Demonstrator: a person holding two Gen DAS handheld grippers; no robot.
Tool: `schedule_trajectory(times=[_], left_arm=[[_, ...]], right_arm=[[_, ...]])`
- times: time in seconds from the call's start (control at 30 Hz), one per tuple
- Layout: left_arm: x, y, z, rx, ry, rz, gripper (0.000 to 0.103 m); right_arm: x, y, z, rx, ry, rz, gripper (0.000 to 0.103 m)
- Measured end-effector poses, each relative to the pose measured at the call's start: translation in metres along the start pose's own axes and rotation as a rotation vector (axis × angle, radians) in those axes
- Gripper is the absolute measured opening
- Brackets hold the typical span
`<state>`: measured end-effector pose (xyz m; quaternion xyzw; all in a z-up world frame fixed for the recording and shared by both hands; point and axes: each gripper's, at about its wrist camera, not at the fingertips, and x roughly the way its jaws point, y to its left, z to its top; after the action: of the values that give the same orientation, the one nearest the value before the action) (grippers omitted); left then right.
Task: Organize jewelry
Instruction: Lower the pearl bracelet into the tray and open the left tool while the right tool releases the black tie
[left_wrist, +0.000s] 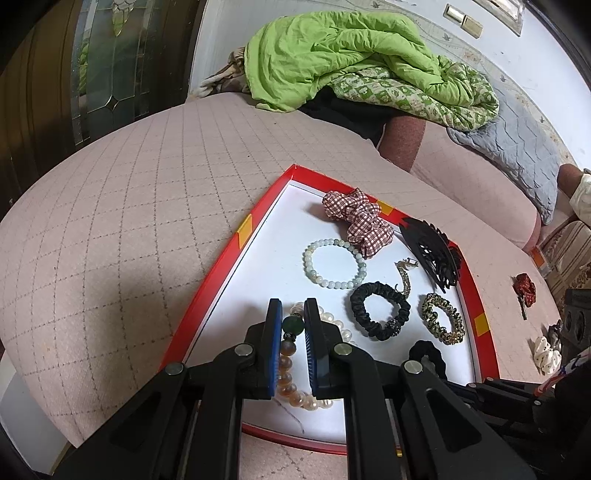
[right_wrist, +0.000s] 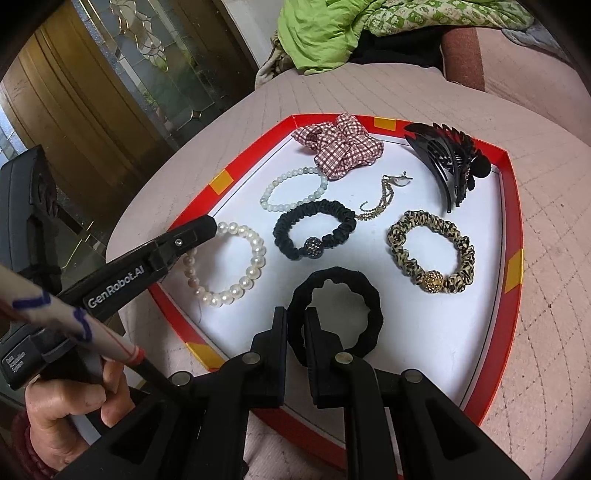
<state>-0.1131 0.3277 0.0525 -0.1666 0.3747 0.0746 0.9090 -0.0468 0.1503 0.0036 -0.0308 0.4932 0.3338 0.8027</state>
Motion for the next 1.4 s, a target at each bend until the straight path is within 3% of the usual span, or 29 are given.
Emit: schedule_trajectory(times=[1.4], left_arm=[[0.0081,0.007,0.002,-0.019,0.004,0.009,0.011]], right_arm=[[0.0023,0.0029,0.003,-0.005,0.025,0.011,0.015]])
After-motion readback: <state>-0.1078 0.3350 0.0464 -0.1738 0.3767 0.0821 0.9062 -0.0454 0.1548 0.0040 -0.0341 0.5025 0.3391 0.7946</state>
